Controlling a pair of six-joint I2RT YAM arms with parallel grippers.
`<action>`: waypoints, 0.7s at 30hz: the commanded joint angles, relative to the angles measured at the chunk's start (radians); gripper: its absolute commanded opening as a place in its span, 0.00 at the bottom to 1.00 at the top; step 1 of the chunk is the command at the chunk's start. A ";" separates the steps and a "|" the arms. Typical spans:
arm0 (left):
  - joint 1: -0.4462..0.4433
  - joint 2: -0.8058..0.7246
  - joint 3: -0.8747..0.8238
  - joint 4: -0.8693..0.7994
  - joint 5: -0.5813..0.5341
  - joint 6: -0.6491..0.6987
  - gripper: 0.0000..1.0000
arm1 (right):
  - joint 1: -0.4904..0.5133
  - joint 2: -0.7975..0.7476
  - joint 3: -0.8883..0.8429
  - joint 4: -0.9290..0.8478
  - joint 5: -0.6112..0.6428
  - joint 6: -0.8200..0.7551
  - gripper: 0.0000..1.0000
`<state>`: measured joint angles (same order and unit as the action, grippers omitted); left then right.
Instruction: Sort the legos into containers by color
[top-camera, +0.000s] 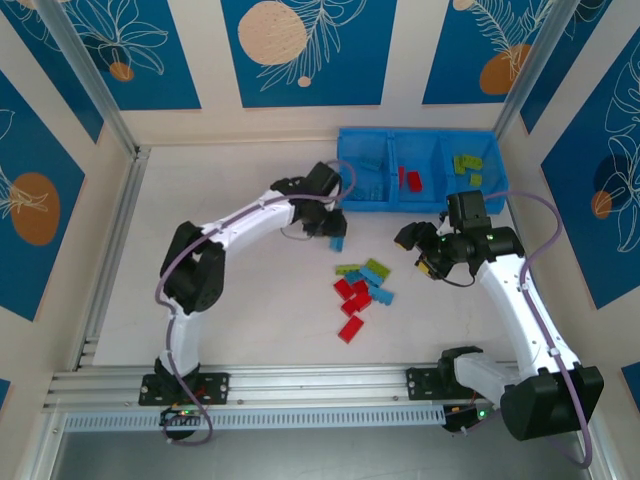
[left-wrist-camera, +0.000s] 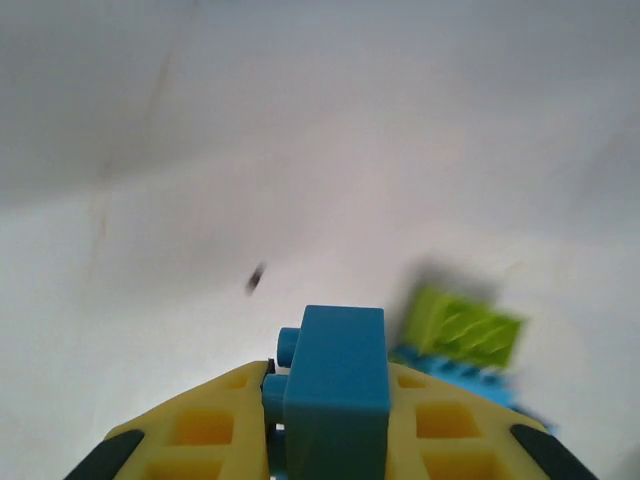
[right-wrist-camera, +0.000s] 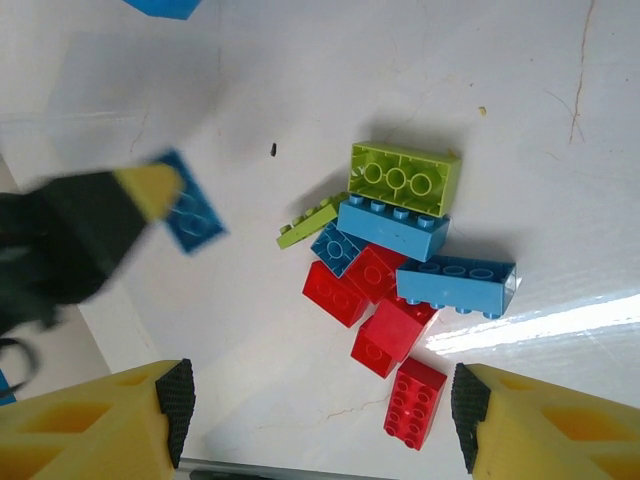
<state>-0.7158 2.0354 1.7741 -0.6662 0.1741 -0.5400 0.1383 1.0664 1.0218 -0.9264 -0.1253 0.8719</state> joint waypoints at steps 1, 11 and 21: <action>-0.007 -0.062 0.119 0.195 -0.145 0.124 0.21 | 0.010 0.016 0.025 0.018 0.023 0.016 0.71; 0.008 0.419 0.721 0.365 -0.283 0.333 0.22 | 0.033 0.035 0.076 -0.015 0.069 -0.001 0.71; 0.015 0.567 0.867 0.528 -0.316 0.354 0.55 | 0.071 -0.016 0.099 -0.091 0.150 -0.057 0.71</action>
<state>-0.7109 2.6484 2.5813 -0.2375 -0.1253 -0.2134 0.1932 1.0683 1.0988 -0.9634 -0.0162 0.8494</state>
